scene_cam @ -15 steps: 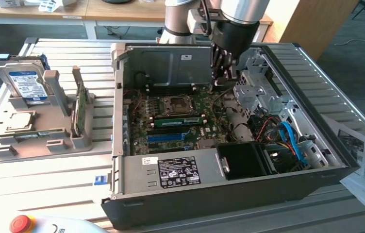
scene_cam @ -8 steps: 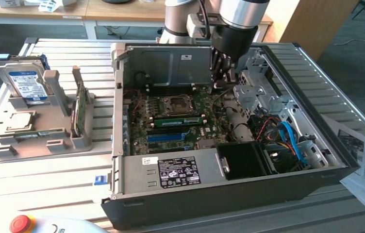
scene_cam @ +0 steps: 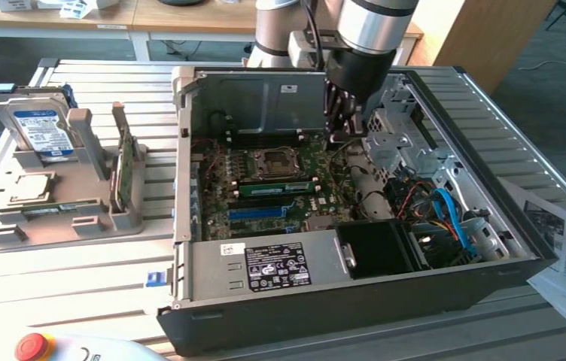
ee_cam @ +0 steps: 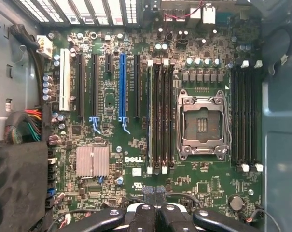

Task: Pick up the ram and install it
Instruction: 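Press down the ram until it locks into place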

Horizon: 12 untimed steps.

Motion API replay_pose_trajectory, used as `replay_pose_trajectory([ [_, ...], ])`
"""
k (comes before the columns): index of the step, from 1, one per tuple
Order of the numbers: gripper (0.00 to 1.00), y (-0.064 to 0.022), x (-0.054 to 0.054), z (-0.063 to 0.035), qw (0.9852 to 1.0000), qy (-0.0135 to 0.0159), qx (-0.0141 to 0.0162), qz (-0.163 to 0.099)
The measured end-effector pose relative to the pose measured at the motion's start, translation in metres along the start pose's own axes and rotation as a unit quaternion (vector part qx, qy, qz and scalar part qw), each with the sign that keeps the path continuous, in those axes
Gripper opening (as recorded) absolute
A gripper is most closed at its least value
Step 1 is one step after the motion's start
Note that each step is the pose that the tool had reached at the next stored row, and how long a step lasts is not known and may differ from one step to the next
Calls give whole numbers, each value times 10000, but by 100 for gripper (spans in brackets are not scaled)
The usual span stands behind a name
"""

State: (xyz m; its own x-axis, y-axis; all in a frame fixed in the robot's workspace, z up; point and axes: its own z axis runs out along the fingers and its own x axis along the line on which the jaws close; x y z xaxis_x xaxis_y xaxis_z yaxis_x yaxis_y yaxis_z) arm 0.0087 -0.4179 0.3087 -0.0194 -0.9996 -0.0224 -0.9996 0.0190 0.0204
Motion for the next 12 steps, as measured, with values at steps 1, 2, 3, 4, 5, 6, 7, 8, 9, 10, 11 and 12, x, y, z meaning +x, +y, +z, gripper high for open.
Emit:
replay_pose_trajectory([
  [1,11,0,1,16,10000,0,0,0],
  [2,11,-1,0,32,10000,-1,0,0],
  [3,11,-1,1,47,10000,0,0,0],
  [4,11,-1,2,62,10000,0,0,0],
  [5,11,-1,2,78,10000,0,0,0],
  [6,11,-2,2,93,10000,0,0,0],
  [7,11,-2,3,108,10000,0,0,0],
  [8,11,-2,3,122,10000,0,0,0],
  [9,11,-2,3,135,10000,0,0,0],
  [10,11,-3,3,149,10000,-1,0,0],
  [11,11,-3,4,161,10000,-1,0,0],
  [12,11,-3,4,175,10000,0,0,0],
])
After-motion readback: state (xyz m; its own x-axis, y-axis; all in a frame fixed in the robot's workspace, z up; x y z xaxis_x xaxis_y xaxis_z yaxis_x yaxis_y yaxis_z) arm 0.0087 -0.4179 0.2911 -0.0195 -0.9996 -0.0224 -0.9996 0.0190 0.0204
